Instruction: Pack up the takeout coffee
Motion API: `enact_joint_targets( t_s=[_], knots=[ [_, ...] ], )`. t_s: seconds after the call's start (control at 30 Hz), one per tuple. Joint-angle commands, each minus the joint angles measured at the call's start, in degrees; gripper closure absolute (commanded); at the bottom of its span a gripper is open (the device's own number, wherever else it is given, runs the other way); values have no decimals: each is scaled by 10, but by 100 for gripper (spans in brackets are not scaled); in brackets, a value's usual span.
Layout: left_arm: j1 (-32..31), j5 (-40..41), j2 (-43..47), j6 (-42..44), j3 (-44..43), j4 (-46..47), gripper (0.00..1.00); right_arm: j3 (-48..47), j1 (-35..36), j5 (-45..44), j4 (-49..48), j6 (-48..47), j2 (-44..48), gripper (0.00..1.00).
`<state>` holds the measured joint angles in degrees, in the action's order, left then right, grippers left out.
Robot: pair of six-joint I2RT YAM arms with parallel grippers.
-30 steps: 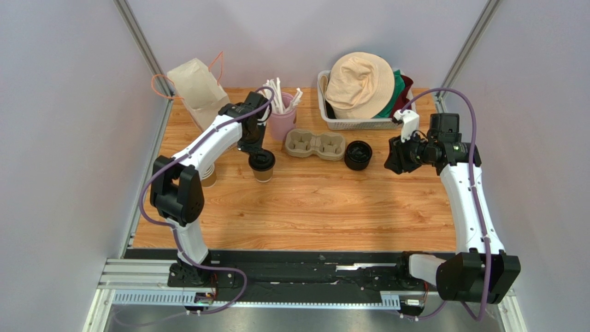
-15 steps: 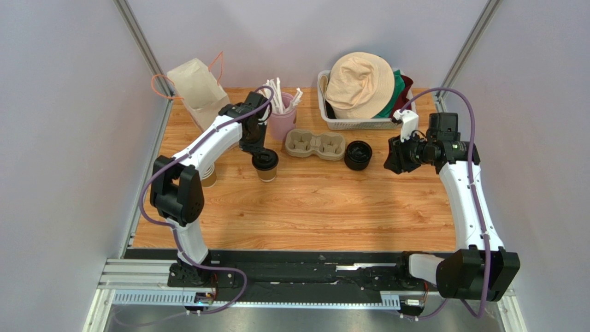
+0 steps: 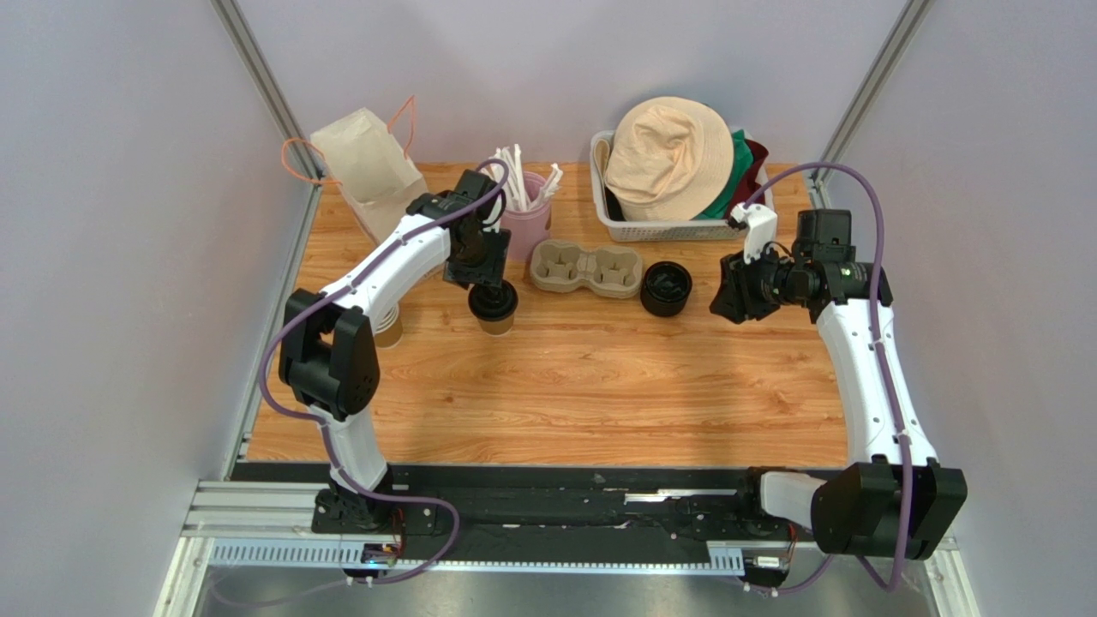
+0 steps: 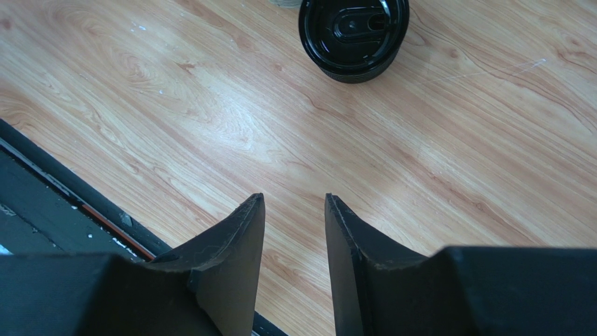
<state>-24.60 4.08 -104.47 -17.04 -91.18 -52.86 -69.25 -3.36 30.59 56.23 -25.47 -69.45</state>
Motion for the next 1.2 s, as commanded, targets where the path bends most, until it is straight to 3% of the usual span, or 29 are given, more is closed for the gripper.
enact_joint_targets(
  t_s=[0.0, 0.2, 0.33, 0.43, 0.57, 0.9, 1.17],
  knots=[
    [3, -17, 40, 5, -16, 5, 36, -8, 17, 40, -28, 27, -2, 58],
    [3, -37, 90, 26, -20, 0, 30, -62, 130, 37, -44, 68, -43, 52],
    [28, -79, 144, 46, -32, 6, 16, -143, 230, -14, -66, 117, -102, 52],
    [63, -75, 190, 60, -42, 26, 5, -205, 261, -7, -95, 188, -155, 52],
    [121, -73, 238, 84, -66, 36, 4, -276, 313, -18, -125, 270, -219, 52],
    [356, -120, 340, 96, -46, 31, 3, -493, 482, -149, -86, 322, -437, 52],
    [380, -108, 395, 95, 34, 57, 3, -582, 521, -244, -81, 360, -553, 48]
  ],
)
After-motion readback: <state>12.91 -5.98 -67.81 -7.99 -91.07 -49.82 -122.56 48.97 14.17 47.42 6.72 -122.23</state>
